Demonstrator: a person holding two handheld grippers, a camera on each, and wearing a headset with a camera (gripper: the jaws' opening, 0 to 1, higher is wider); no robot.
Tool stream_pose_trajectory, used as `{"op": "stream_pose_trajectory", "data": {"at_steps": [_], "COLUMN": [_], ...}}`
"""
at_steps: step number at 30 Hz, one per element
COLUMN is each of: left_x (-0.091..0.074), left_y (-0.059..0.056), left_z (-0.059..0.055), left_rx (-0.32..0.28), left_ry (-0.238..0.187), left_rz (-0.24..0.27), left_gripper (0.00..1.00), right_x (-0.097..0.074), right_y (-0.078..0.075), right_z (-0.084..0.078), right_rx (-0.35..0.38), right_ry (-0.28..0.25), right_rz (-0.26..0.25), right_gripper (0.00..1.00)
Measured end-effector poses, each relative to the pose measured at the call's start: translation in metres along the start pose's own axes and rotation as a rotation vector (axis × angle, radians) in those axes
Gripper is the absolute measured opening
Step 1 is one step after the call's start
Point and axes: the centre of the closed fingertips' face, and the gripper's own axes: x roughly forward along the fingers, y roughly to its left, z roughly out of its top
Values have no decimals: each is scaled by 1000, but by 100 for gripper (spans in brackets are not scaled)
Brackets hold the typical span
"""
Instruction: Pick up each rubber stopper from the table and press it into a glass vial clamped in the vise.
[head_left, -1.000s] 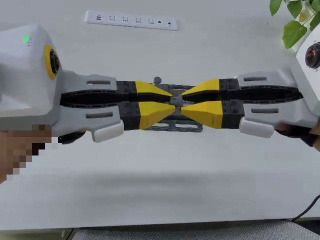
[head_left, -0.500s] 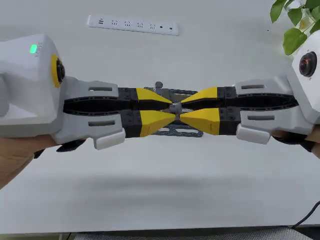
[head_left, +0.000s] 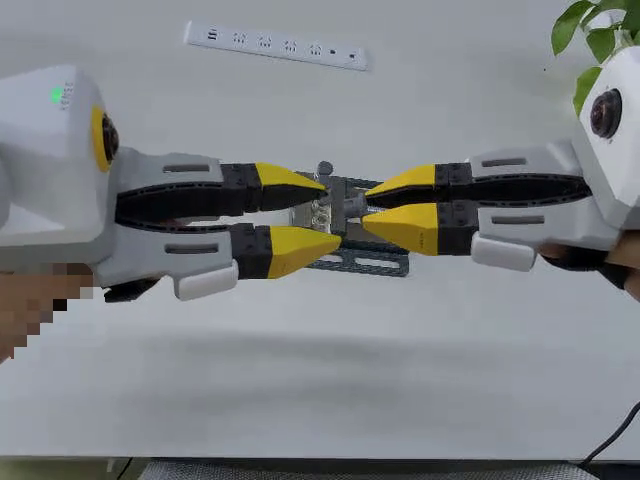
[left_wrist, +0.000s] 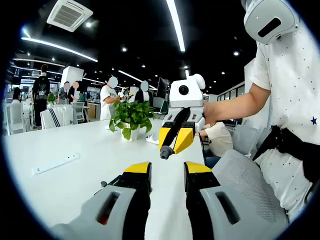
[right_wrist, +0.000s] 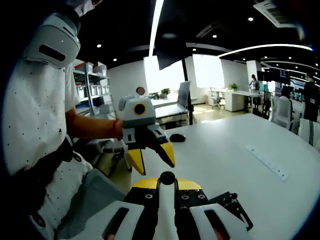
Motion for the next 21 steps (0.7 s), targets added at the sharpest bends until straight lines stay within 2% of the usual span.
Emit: {"op": "stream_pose_trajectory", "data": {"at_steps": [5, 7, 9, 14, 18, 19, 21], "left_x": [-9, -13, -16, -23, -27, -28, -29], "left_y": [12, 18, 21, 33, 41, 43, 44], "left_z": [-13, -21, -26, -42, -54, -58, -62], "left_rx": [6, 10, 13, 29, 35, 46, 48], "left_ry": [24, 46, 55, 88, 114, 127, 131], "left_rz": [47, 66, 77, 118, 137, 143, 145], "left_gripper": [33, 36, 40, 54, 63, 65, 70], "right_x": [8, 10, 14, 20, 27, 28, 32], "right_y": [-17, -26, -32, -57, -69, -74, -78], "right_z": [-8, -14, -17, -33, -41, -45, -49], "right_rx": [3, -3, 1, -12, -28, -44, -56], "right_ry": [76, 129, 157, 312, 396, 439, 472], "right_rz": [-20, -34, -40, -75, -75, -78, -79], "right_gripper": [5, 5, 5, 5, 5, 5, 5]}}
